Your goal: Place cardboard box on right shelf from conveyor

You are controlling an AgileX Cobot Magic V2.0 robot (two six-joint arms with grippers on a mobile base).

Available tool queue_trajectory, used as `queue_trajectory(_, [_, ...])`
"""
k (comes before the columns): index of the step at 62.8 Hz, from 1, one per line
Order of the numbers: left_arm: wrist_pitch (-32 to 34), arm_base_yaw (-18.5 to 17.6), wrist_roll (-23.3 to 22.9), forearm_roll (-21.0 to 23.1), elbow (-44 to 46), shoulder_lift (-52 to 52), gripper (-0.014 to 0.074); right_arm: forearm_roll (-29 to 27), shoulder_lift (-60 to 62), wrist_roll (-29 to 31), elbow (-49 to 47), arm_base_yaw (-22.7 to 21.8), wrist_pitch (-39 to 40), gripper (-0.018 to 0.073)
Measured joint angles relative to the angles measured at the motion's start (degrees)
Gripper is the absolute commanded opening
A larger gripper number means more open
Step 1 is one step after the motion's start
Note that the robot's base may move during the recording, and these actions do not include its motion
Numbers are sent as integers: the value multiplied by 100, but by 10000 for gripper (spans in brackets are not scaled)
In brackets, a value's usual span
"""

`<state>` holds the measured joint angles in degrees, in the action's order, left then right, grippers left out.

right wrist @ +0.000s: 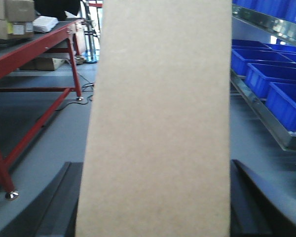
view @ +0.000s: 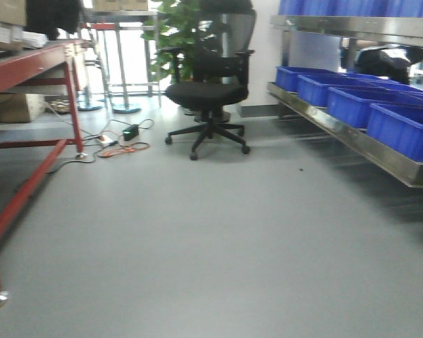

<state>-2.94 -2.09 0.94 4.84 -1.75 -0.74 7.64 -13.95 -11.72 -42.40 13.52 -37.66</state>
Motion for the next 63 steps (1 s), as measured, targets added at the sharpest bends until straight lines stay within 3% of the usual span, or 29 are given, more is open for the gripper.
queue_trajectory(11, [0, -28, 0, 0, 0, 0, -119, 0, 0, 0, 0, 0, -9, 141])
queue_trajectory(29, [0, -422, 0, 0, 0, 0, -119, 0, 0, 0, 0, 0, -9, 141])
queue_trajectory(63, [0, -433, 0, 0, 0, 0, -119, 0, 0, 0, 0, 0, -9, 141])
